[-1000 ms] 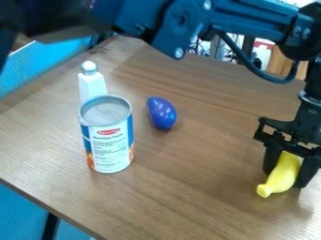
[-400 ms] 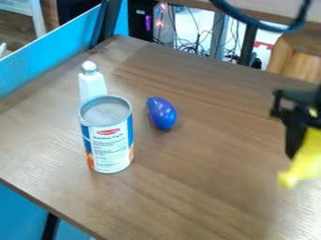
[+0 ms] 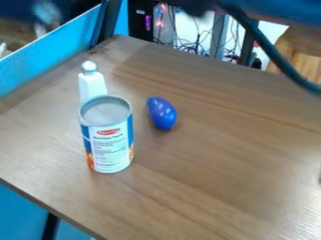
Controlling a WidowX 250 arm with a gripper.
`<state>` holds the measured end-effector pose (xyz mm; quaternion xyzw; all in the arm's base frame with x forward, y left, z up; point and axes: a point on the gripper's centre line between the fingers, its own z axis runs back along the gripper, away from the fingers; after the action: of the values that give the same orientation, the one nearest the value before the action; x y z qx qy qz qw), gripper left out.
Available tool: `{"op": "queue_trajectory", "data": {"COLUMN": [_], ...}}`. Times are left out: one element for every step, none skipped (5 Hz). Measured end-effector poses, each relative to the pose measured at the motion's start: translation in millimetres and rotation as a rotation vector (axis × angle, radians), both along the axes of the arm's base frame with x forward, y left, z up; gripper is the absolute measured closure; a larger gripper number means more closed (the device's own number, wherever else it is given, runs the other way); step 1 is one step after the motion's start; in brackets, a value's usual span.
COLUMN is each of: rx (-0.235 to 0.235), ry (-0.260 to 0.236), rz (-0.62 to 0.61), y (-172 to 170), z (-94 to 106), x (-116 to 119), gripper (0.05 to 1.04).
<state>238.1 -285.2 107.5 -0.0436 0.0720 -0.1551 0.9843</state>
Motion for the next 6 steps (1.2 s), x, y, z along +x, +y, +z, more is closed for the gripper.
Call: {"op": "queue_trajectory", "data": {"rx": [0.056, 0.113, 0.143, 0.147, 0.169, 0.154], "ry": [0.011, 0.043, 0.061, 0.064, 0.096, 0.09], "rz": [-0.031, -0.033, -0.028, -0.012, 0.003, 0.047], "y": [-15, -14, -14, -12, -4, 6], "z": [-15.2, -37.7, -48.4, -49.4, -48.7, -38.3], "x": [-12, -15, -13, -12, -12, -10], "gripper": [0.488, 0.488, 0.488, 0.488, 0.444, 0.149]}}
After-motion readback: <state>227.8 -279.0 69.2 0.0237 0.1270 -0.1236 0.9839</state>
